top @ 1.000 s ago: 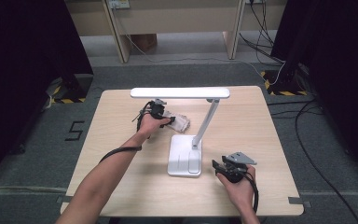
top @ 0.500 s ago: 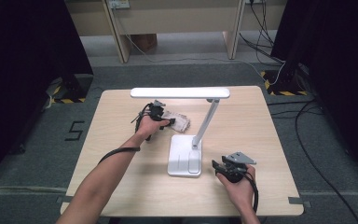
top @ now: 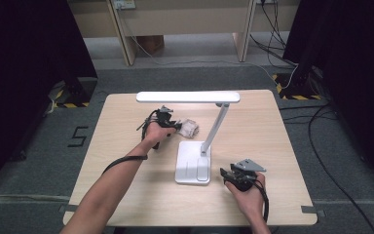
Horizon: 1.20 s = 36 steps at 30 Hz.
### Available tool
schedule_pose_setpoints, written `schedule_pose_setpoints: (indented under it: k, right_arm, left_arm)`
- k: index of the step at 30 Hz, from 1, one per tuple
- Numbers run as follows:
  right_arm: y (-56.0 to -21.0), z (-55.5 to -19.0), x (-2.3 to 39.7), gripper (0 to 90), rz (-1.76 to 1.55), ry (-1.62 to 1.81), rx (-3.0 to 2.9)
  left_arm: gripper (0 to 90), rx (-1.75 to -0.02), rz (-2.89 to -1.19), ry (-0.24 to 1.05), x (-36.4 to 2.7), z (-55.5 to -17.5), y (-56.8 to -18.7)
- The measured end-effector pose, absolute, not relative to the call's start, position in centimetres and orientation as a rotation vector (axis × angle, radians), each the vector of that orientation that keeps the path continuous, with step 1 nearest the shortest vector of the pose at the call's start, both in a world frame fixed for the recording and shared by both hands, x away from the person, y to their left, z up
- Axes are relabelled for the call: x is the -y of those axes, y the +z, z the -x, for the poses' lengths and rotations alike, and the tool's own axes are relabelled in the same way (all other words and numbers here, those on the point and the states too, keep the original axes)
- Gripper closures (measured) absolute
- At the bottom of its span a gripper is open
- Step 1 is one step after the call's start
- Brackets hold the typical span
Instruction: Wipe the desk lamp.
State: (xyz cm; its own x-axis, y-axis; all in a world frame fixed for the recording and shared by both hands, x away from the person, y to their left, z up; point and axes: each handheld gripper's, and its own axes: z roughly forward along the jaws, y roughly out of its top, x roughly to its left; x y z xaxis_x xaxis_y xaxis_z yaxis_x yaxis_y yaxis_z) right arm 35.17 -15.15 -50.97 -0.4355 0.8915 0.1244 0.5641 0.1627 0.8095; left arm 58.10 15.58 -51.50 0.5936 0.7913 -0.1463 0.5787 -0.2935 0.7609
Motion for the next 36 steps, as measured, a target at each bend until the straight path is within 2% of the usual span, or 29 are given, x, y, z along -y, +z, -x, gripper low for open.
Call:
schedule_pose_setpoints:
  k: [9, 19, 26, 36]
  right_arm:
    - [-51.0, -35.2, 15.3, 52.1, -1.380, 1.164, -2.062]
    - [-50.7, -35.6, 14.6, 55.3, -1.339, 1.171, -2.092]
    - [-50.2, -35.9, 13.2, 62.7, -1.280, 1.176, -2.126]
    - [-49.8, -36.4, 11.0, 78.6, -1.187, 1.164, -2.192]
  left_arm:
    - [75.9, -1.113, -1.980, 0.343, -15.6, -57.5, -50.8]
    - [76.3, -1.091, -1.946, 0.383, -18.0, -55.5, -48.0]
    - [76.3, -1.085, -1.891, 0.398, -19.6, -52.7, -45.7]
    - [76.3, -1.069, -1.842, 0.404, -22.1, -48.2, -43.4]
